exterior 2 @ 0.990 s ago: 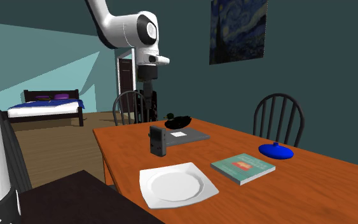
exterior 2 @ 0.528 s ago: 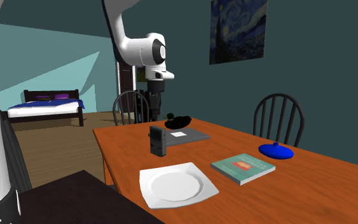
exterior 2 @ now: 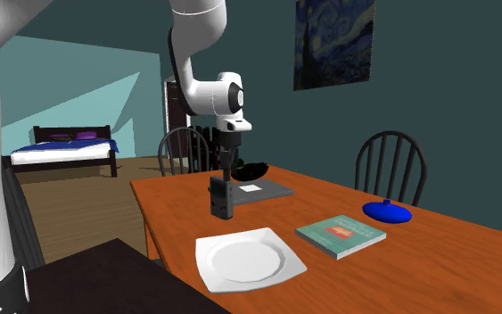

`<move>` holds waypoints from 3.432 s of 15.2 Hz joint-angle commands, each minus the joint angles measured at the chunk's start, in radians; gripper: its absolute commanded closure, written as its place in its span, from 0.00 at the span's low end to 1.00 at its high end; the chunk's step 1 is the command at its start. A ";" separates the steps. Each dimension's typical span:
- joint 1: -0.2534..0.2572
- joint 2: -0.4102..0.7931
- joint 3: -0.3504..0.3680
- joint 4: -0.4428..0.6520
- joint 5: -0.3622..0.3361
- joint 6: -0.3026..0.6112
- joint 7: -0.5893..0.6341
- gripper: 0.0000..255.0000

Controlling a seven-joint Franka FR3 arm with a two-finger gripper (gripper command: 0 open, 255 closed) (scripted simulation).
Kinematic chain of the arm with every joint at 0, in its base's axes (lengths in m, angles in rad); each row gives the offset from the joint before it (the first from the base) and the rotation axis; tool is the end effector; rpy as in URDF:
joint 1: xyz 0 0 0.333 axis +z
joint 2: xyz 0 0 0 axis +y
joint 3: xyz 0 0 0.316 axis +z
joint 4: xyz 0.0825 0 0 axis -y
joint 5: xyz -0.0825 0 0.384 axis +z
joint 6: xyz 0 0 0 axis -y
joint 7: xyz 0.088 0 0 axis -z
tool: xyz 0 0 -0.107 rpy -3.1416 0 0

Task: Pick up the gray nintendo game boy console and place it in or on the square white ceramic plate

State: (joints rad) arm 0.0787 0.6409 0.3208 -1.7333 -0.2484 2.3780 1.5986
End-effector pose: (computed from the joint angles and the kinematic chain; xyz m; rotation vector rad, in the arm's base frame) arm 0.6285 0.2399 0.2295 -2.6504 1.6002 -0.0206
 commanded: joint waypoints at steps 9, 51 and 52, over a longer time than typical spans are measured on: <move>0.020 0.075 -0.021 0.028 -0.021 0.047 0.019 0.00; -0.186 -0.375 0.049 -0.349 0.143 -0.006 -0.184 1.00; -0.204 -0.405 0.049 -0.385 0.159 0.001 -0.210 1.00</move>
State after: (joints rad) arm -0.1075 0.2672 0.3692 -2.0818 -0.1048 2.3710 1.4137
